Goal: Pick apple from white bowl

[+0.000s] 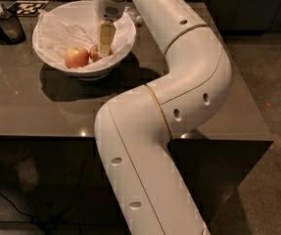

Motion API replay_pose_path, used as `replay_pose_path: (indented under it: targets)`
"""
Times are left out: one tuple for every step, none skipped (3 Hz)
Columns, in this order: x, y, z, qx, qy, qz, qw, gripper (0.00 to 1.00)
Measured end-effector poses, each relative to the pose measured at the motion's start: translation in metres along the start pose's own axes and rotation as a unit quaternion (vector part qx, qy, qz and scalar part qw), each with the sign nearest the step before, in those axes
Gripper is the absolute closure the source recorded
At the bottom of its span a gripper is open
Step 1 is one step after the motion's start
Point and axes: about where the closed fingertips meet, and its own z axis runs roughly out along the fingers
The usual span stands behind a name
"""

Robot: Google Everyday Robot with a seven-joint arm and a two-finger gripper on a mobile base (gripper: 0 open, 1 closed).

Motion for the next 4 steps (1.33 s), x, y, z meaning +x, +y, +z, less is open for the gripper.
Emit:
replay_pose_path:
  targets:
    - [0.003,0.000,0.006,-0.004,-0.006,0.005,1.0000,0.17]
    - [0.007,0.000,0.013,-0.008,-0.013,0.010,0.9998,0.17]
    - [0.011,0.001,0.019,-0.013,-0.019,0.013,0.9996,0.17]
    - [0.014,0.003,0.026,-0.018,-0.025,0.018,0.9994,0.17]
